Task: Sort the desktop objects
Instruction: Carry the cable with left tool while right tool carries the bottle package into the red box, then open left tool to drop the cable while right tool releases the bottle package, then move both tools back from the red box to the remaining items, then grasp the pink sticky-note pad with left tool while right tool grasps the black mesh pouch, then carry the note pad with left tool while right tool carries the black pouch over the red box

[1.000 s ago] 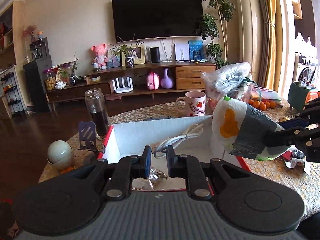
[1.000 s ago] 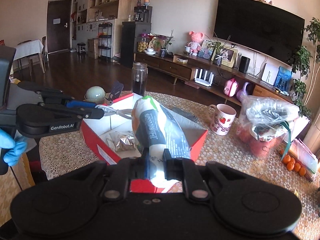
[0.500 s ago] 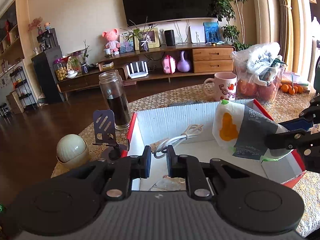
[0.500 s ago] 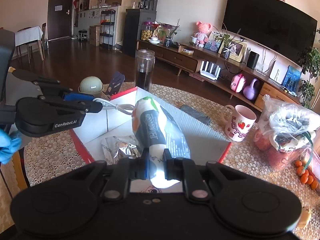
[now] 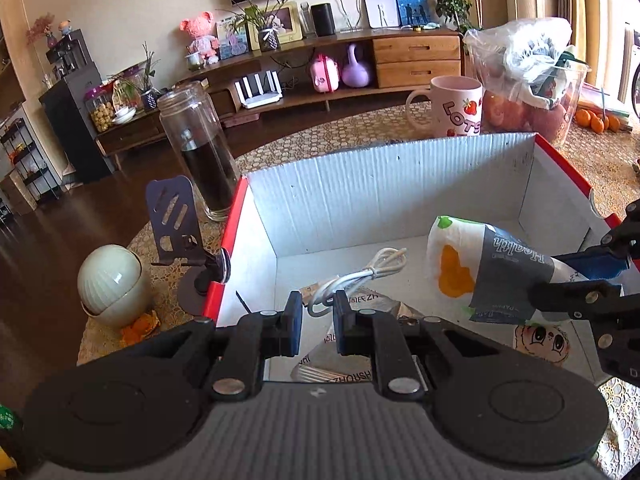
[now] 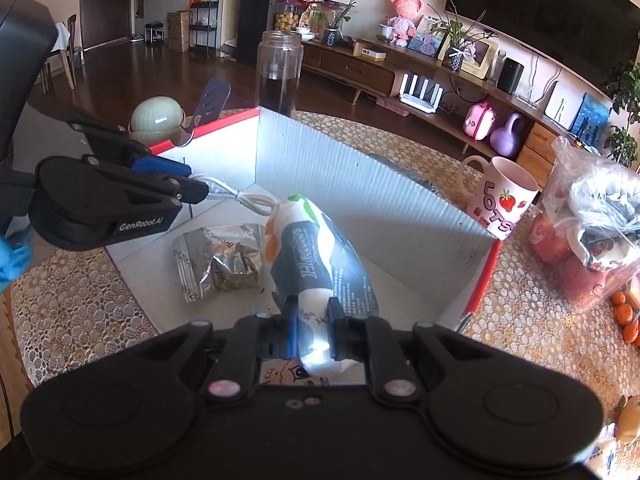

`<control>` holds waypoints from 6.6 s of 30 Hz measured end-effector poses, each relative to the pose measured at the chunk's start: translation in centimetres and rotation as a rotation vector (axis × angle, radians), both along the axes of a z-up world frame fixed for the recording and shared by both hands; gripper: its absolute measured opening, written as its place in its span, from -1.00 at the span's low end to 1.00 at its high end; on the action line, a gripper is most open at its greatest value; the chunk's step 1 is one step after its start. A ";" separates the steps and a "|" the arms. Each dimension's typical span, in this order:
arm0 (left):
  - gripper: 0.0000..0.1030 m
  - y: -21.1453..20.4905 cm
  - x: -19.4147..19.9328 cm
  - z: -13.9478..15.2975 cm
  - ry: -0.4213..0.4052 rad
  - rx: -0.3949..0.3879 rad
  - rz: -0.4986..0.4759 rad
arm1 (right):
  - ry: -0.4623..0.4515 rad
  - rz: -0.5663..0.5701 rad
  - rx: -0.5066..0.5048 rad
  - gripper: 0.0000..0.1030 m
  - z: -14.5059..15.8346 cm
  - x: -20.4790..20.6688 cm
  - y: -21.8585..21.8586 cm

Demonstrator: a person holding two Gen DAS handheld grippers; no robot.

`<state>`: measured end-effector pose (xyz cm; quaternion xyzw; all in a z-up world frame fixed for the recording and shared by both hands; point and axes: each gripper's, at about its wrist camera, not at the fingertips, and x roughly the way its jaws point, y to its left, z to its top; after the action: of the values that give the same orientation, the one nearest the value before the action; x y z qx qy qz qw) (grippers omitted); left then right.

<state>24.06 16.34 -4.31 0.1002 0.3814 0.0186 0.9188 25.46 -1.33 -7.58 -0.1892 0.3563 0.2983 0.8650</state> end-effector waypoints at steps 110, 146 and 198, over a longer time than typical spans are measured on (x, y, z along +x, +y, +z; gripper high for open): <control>0.99 -33.8 -11.1 -2.5 -0.047 -0.069 -0.536 | -0.011 -0.415 0.199 0.70 -1.4 -5.1 -37.1; 0.87 -33.0 4.5 -8.4 0.008 -0.132 -0.457 | 0.142 -0.343 0.226 0.32 -7.5 2.2 -36.8; -0.09 -27.0 -7.5 -0.1 -0.044 -0.204 -0.407 | 0.012 -0.353 0.192 -0.39 -0.1 -7.5 -32.1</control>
<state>16.52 -10.62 -4.45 0.0814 0.3330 -0.2036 0.9171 17.97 -33.39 -7.66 -0.0387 0.3589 0.1755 0.9159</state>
